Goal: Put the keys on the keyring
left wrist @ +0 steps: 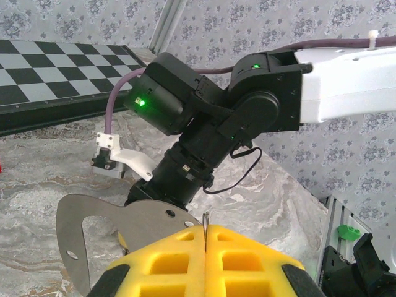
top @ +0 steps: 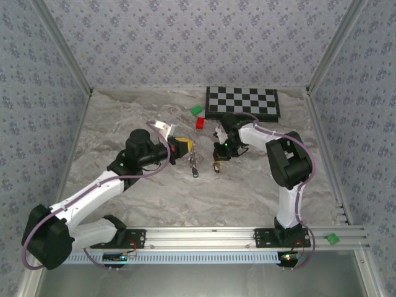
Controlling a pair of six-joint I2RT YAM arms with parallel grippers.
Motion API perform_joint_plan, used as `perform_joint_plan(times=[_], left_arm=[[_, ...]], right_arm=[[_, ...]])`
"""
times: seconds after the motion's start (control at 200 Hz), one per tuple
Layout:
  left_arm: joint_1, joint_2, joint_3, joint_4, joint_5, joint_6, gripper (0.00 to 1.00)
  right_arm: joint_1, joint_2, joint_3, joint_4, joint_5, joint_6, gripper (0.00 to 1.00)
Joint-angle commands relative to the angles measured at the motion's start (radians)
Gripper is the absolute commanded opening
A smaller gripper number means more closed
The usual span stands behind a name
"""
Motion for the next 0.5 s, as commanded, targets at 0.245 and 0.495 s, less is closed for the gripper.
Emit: perform_joint_plan(times=[0.245,0.495], left_arm=[[0.005,-0.059,-0.012,0.074,-0.006,0.014,0.00],[0.001,-0.065,0.002,0.084,-0.013,0.053,0.00]], right_arm=[[0.026,-0.356,-0.246,0.312,0.048,-0.059,0.00],[0.035,-0.616,-0.417,0.538,0.087,-0.093,0.00]])
